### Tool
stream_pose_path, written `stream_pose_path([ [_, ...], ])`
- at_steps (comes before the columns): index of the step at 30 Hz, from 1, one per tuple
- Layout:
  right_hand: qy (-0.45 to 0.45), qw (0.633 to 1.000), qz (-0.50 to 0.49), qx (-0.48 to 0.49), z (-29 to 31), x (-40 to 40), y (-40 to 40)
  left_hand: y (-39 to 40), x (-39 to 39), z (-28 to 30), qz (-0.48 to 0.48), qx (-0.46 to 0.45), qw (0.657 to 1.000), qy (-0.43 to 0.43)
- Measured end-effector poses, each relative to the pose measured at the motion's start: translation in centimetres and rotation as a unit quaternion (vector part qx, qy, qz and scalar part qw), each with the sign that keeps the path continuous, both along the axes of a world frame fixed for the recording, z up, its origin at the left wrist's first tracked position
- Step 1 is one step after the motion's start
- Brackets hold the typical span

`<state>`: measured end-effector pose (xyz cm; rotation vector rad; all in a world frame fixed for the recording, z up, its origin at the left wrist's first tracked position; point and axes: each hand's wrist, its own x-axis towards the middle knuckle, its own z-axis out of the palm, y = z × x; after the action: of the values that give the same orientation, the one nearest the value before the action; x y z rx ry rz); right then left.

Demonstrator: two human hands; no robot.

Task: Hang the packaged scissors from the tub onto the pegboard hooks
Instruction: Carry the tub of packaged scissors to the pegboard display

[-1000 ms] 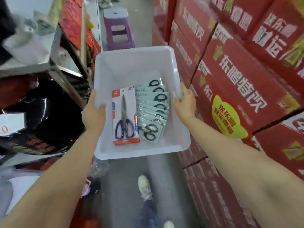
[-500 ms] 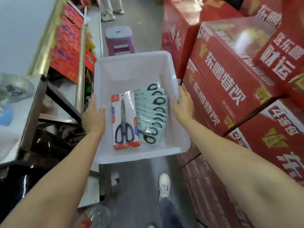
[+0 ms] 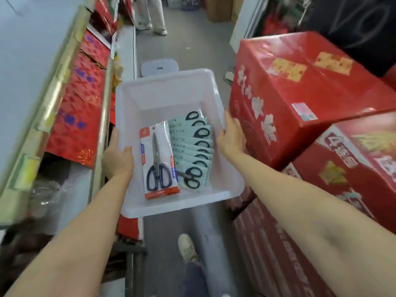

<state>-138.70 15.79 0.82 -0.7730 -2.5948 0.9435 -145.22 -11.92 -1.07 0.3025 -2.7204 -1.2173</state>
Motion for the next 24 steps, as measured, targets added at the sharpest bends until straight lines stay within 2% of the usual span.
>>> stream_pose_path([
  [18, -0.002, 0.999, -0.035, -0.032, -1.2, -36.2, 8.9, 8.5, -38.6, -0.2, -0.045, -0.061, 0.997, -0.004],
  [24, -0.015, 0.999, -0.032, -0.031, -1.0, -49.8, 12.5, 12.6, -51.2, 0.4, -0.024, -0.031, 0.999, 0.001],
])
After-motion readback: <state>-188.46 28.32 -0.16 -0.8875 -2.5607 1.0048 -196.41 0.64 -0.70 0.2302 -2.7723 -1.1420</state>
